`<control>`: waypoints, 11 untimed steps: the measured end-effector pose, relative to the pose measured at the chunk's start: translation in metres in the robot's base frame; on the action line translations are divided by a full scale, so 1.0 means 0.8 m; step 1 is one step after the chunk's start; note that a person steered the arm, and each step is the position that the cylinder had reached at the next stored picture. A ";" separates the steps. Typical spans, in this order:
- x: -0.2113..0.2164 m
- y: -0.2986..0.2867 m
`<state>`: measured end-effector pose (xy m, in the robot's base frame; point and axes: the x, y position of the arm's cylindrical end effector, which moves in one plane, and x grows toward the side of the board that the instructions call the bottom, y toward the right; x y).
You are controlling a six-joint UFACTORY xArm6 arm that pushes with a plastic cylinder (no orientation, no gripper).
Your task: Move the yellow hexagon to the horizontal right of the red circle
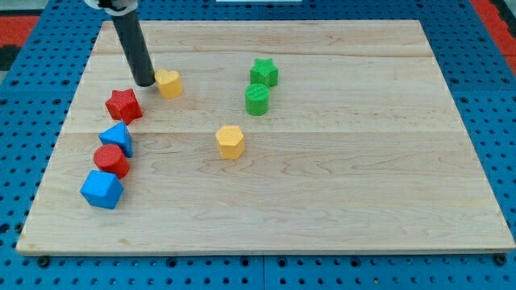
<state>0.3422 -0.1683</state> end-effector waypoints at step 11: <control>0.250 0.340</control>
